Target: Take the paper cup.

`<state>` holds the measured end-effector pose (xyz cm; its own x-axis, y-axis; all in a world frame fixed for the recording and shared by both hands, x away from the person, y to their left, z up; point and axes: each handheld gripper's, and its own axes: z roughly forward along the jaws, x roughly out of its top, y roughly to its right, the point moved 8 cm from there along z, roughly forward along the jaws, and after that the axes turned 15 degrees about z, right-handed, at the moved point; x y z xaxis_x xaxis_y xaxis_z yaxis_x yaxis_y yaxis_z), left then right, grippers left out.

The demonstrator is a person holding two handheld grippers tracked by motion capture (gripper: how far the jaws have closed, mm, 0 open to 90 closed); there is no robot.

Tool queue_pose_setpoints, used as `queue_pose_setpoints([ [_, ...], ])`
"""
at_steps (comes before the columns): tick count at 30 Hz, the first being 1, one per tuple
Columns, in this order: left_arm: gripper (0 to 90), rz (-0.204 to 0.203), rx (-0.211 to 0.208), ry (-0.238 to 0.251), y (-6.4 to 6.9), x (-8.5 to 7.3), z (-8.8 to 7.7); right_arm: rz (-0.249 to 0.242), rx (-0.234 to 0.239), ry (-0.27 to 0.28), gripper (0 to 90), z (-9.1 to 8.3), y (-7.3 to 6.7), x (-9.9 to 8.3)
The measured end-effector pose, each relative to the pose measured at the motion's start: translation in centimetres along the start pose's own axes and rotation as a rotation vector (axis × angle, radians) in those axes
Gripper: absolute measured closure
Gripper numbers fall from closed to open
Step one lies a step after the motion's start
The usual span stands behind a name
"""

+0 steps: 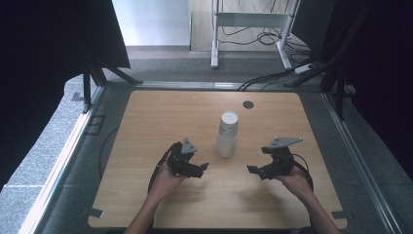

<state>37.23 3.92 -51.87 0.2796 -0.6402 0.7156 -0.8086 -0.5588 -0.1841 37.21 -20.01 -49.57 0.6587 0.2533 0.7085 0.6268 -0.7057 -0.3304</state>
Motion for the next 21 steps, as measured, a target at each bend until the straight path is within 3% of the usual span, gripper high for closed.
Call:
queue_pose_setpoints([
  [8, 11.0, -0.022, -0.01, 0.029, -0.9, 1.1, 0.2, -0.013, 0.006, 0.008, 0.4, 0.0, -0.4, 1.3],
  [15, 10.9, 0.006, -0.02, 0.028, -1.4, 1.9, 0.7, -0.017, 0.017, 0.023, 1.7, 0.1, -0.6, 2.6],
  [21, 10.8, 0.008, -0.039, 0.048, -1.5, 2.9, 1.1, -0.02, 0.025, 0.021, 1.9, 0.4, -0.8, 3.6],
])
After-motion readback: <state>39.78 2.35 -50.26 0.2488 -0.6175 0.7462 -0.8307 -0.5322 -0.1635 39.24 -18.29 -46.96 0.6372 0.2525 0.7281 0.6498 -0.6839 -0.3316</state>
